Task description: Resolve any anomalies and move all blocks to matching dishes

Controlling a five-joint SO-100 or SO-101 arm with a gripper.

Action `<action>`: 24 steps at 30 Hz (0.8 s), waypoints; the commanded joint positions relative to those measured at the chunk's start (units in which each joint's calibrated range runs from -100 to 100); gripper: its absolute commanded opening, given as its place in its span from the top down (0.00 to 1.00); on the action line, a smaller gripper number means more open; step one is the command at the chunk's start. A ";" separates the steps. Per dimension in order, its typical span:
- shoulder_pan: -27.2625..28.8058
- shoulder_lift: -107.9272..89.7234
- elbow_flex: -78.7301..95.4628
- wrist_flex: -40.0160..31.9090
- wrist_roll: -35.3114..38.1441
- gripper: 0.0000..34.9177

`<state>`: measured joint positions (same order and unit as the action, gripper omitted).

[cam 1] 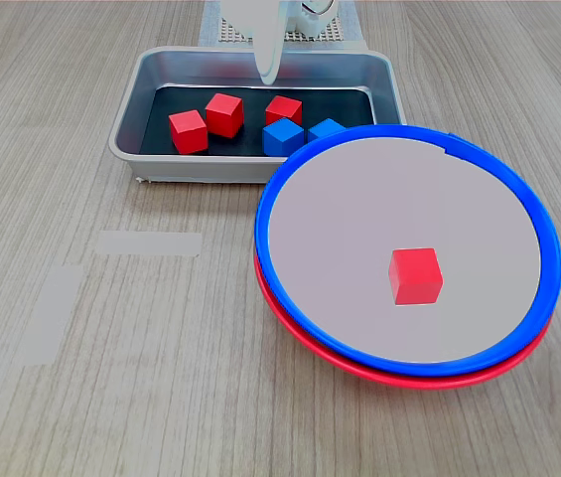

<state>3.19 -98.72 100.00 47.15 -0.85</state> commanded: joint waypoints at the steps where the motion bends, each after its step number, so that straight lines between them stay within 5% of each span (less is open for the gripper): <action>1: 0.06 -0.34 0.00 0.28 0.10 0.99; 11: -0.41 -0.34 0.00 0.28 0.54 0.99; 14: -6.34 -0.26 0.00 0.19 4.15 0.99; 18: -7.75 -0.26 0.00 0.28 5.03 0.84; 20: -8.88 -0.26 0.00 0.36 5.86 0.86; 21: -11.52 -0.17 0.00 1.02 7.86 0.99; 24: -11.99 0.43 -1.18 3.91 7.72 0.99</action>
<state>-7.35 -98.64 99.91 49.43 6.32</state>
